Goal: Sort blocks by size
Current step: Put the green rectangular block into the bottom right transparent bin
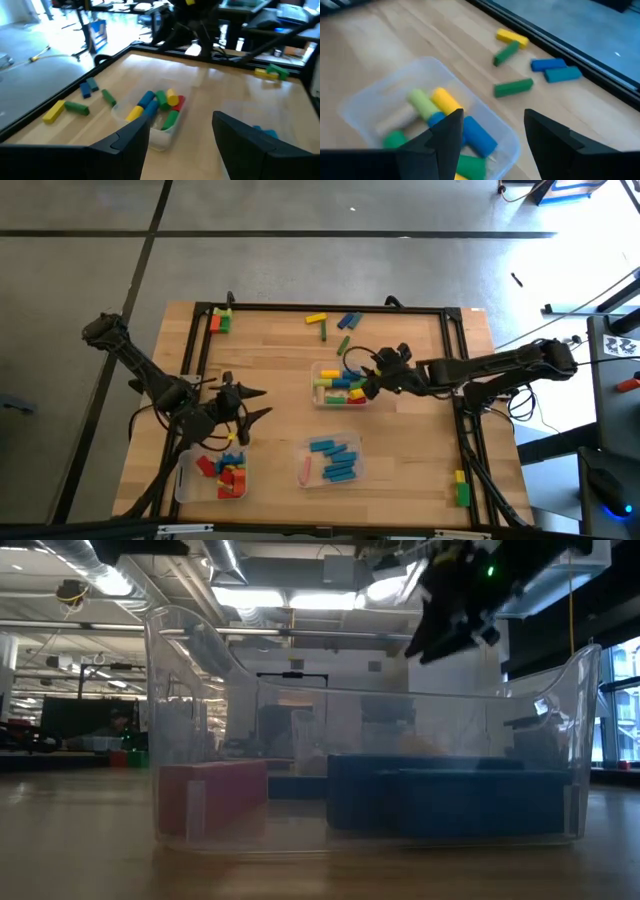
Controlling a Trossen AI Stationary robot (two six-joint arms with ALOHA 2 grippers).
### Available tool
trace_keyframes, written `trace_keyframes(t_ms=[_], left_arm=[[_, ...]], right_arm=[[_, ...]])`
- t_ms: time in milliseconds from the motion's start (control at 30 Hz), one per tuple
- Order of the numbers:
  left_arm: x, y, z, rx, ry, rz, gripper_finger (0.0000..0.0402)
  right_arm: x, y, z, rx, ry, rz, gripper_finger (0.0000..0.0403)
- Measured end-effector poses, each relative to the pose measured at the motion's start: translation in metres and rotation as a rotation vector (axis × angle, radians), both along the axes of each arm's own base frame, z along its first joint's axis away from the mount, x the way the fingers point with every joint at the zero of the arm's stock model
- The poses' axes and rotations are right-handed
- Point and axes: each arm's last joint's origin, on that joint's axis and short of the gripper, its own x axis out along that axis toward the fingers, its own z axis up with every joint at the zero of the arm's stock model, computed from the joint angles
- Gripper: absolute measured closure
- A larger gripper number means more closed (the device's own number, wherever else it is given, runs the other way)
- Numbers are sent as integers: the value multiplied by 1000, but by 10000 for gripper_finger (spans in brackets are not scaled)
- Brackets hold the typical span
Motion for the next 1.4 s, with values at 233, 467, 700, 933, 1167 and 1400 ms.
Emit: trace_keyframes(t_ms=[233, 467, 700, 933, 1167, 1400], left_arm=[[7, 13, -6, -18, 2, 80, 192], [13, 13, -11, -30, 36, 59, 192], [16, 18, -10, -5, 48, 70, 192], [19, 24, -12, -4, 67, 87, 192], [22, 21, -17, -6, 100, 53, 192], [22, 22, -16, 5, 105, 55, 192]], right_arm=[[3, -26, -13, -4, 63, -97, 194], [1, -48, -14, 51, 77, -126, 194], [-4, -75, -15, 108, 74, -166, 194], [-10, -97, -15, 162, 66, -215, 194], [-11, -118, -20, 273, -25, -299, 194], [9, -141, -42, 312, -109, -327, 194]])
